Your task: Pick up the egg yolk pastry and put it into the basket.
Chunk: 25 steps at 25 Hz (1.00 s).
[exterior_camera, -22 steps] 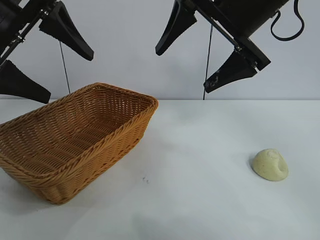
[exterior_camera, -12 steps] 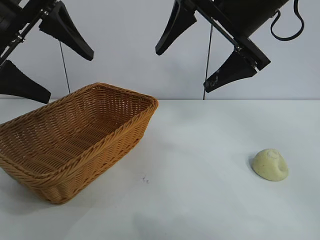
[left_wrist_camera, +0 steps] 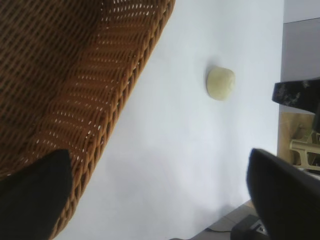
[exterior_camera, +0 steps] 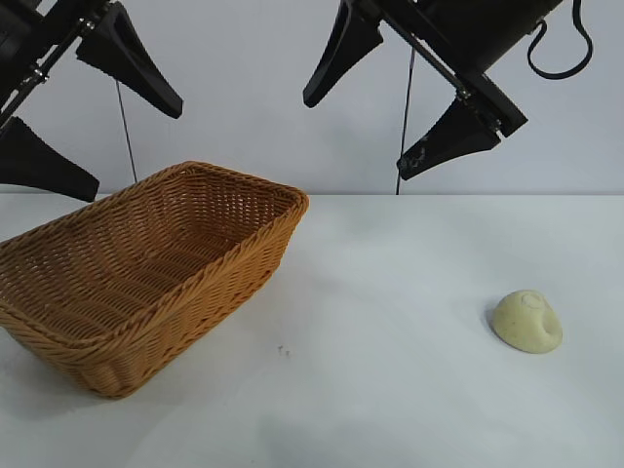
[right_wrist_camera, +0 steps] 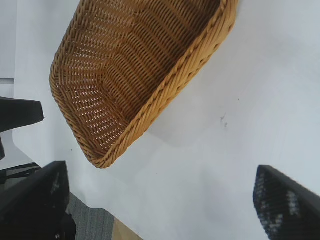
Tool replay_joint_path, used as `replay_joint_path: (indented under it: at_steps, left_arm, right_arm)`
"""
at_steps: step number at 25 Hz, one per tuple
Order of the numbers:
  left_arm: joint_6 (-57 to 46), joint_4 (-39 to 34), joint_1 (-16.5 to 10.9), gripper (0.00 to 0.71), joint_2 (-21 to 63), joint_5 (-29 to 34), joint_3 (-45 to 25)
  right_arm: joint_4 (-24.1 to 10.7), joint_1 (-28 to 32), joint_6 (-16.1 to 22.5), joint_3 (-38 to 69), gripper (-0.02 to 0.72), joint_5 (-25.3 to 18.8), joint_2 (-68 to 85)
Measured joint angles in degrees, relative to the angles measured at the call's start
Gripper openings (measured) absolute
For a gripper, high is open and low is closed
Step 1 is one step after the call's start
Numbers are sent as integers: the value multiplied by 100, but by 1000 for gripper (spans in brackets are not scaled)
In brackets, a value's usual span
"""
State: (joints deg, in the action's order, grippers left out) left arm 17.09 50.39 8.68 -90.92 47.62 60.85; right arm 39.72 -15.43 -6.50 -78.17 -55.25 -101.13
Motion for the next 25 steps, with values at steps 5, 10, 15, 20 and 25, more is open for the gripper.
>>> replay_joint_path:
  at_steps: [5, 10, 15, 20, 25]
  left_arm:
    - [0, 0, 0, 696, 0, -17, 0]
    - [0, 0, 0, 696, 6, -10, 0]
    - [-648, -489, 0, 696, 381, 32, 0]
    - [-2309, -1584, 0, 696, 1151, 192, 0]
    - [-4256, -2435, 0, 696, 1751, 219, 0]
  right_arm:
    - [-4, 0, 0, 0, 694, 0, 0]
    - [-4, 0, 0, 0, 694, 4, 0]
    - [-4, 0, 0, 0, 694, 4, 0]
    - [-4, 0, 0, 0, 694, 4, 0]
    - [-4, 0, 0, 0, 694, 4, 0]
